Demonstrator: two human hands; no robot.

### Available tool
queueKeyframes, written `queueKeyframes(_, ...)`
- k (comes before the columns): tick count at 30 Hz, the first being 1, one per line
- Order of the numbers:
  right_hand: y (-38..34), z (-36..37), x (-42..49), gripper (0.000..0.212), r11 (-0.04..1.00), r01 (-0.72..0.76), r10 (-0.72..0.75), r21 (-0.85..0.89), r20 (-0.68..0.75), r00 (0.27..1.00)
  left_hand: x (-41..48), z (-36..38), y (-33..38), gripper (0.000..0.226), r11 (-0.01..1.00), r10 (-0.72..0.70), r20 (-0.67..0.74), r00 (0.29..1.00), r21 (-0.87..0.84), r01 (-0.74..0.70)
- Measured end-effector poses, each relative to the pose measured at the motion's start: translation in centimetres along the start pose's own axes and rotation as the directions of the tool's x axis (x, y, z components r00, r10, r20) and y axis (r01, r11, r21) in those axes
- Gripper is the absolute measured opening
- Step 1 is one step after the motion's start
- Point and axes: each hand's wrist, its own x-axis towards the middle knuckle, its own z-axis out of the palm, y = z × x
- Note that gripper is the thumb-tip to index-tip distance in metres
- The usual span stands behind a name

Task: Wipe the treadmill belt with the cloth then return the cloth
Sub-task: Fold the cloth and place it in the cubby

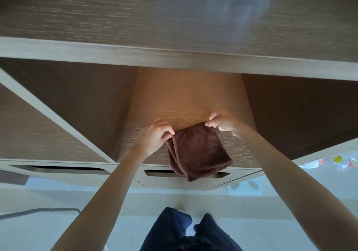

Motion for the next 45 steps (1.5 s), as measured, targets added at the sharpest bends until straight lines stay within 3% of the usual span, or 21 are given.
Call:
queueKeyframes(4, -0.6, -0.9, 0.3, 0.018, 0.998, -0.054, 0.055, -0.01, 0.048, 0.997, 0.0, -0.1, -0.3, 0.003, 1.0, -0.002, 0.006, 1.0, -0.026, 0.002)
queueKeyframes(10, -1.3, -1.4, 0.4, 0.031, 0.969, -0.179, 0.146, 0.171, 0.185, 0.972, 0.2, 0.1, -1.0, 0.005, 0.993, 0.048, 0.037, 0.998, -0.109, -0.043)
queueKeyframes(16, -0.8, -0.6, 0.8, 0.037, 0.977, -0.075, 0.068, 0.2, 0.041, 0.997, 0.1, 0.4, -1.9, 0.009, 0.989, 0.079, 0.066, 0.995, -0.128, -0.07)
queueKeyframes(22, -0.5, -1.6, 0.8, 0.044, 0.967, -0.046, 0.033, 0.252, 0.054, 0.998, 0.1, -1.2, -2.3, 0.011, 0.986, 0.153, 0.104, 0.983, -0.084, -0.145)
queueKeyframes(24, -0.4, -2.1, 0.6, 0.047, 0.975, -0.014, 0.022, 0.221, -0.034, 0.999, -0.2, -1.6, -2.4, 0.011, 0.987, 0.151, 0.065, 0.986, -0.067, -0.147)
queueKeyframes(28, 0.2, -1.8, 0.1, 0.052, 0.996, 0.037, -0.061, -0.077, -0.338, 0.939, -1.2, -1.9, -2.6, 0.014, 0.987, 0.158, 0.017, 0.987, 0.038, -0.159)
queueKeyframes(32, 0.5, 0.2, -0.2, 0.026, 0.932, 0.226, -0.277, -0.284, -0.157, 0.948, -1.6, -1.1, -1.6, 0.012, 0.965, 0.222, 0.072, 0.972, 0.128, -0.23)
queueKeyframes(37, 0.3, -1.0, -2.2, 0.011, 0.871, 0.386, -0.44, -0.305, -0.131, 0.889, -2.0, -0.4, -1.3, 0.025, 0.995, 0.077, -0.068, 0.995, 0.068, -0.073)
queueKeyframes(41, 2.5, -0.5, -5.0, 0.015, 0.848, 0.424, -0.37, -0.319, 0.217, 0.903, -2.0, 1.1, 0.2, 0.019, 0.989, 0.149, 0.068, 0.986, -0.012, -0.149)
queueKeyframes(45, 4.5, -0.6, -6.2, 0.018, 0.796, 0.449, -0.392, -0.407, 0.22, 0.894, -1.6, 1.0, -0.4, 0.009, 0.994, 0.098, 0.074, 0.992, 0.043, -0.102)
